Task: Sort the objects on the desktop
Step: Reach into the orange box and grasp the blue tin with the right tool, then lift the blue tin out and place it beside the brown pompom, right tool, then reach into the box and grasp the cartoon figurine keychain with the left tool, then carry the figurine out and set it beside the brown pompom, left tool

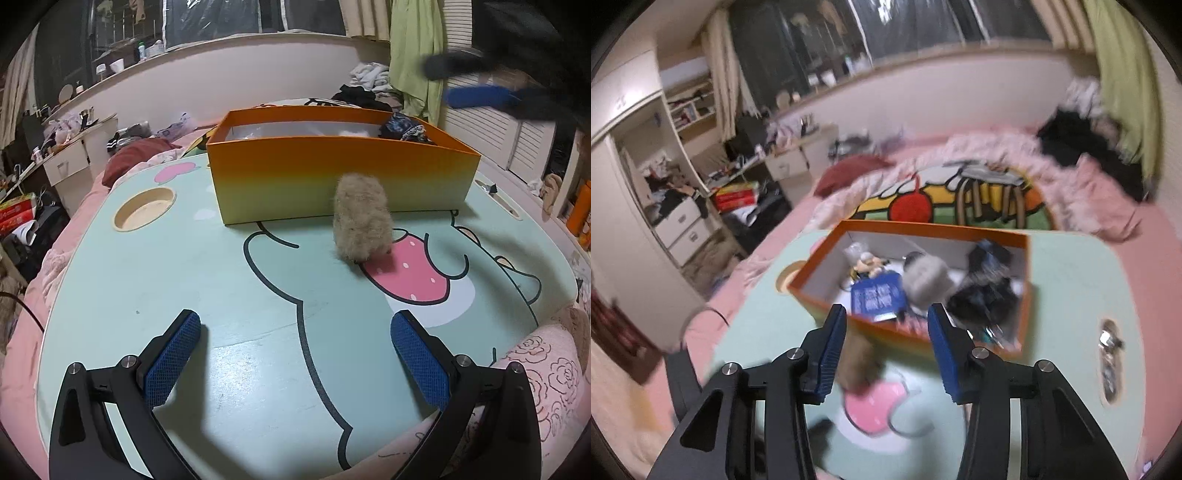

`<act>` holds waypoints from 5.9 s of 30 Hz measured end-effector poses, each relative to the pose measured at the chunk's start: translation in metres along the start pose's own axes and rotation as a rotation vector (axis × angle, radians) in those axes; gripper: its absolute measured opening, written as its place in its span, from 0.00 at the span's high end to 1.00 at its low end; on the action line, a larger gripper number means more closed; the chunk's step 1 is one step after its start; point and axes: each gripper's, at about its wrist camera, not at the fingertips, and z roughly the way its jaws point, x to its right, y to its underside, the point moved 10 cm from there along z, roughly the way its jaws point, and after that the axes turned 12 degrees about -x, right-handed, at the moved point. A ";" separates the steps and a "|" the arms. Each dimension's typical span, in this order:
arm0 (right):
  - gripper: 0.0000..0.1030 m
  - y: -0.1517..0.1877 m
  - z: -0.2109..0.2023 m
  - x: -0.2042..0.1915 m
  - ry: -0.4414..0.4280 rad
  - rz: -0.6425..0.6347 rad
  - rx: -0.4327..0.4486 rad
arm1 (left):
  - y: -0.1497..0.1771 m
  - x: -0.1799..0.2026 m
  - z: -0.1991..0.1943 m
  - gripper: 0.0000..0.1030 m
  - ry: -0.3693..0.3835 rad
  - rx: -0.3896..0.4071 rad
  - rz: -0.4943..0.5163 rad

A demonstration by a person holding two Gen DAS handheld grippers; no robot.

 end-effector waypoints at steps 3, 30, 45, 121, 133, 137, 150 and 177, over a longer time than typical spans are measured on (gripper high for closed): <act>0.56 -0.017 0.045 -0.008 -0.019 0.006 -0.170 | 0.000 0.000 -0.002 0.00 0.000 0.001 0.002; 0.36 -0.037 0.040 0.024 -0.023 0.046 -0.177 | -0.001 0.004 -0.013 0.00 0.005 -0.002 0.000; 0.52 -0.033 0.029 -0.014 -0.142 0.046 -0.134 | -0.001 0.005 -0.015 0.00 0.006 -0.004 -0.001; 0.02 0.147 0.025 0.034 0.324 -0.065 0.022 | -0.007 0.006 -0.016 0.01 -0.011 -0.014 -0.026; 0.01 0.148 0.028 0.038 0.320 -0.067 0.026 | -0.171 0.002 -0.058 0.44 0.064 0.050 0.011; 0.01 0.148 0.028 0.038 0.320 -0.066 0.027 | -0.200 0.025 0.022 0.54 0.062 -0.206 0.043; 0.01 0.148 0.031 0.038 0.315 -0.065 0.031 | -0.186 0.048 0.101 0.65 0.067 -0.440 0.023; 0.01 0.149 0.032 0.036 0.314 -0.066 0.035 | -0.090 0.012 -0.008 0.55 0.208 -0.095 -0.061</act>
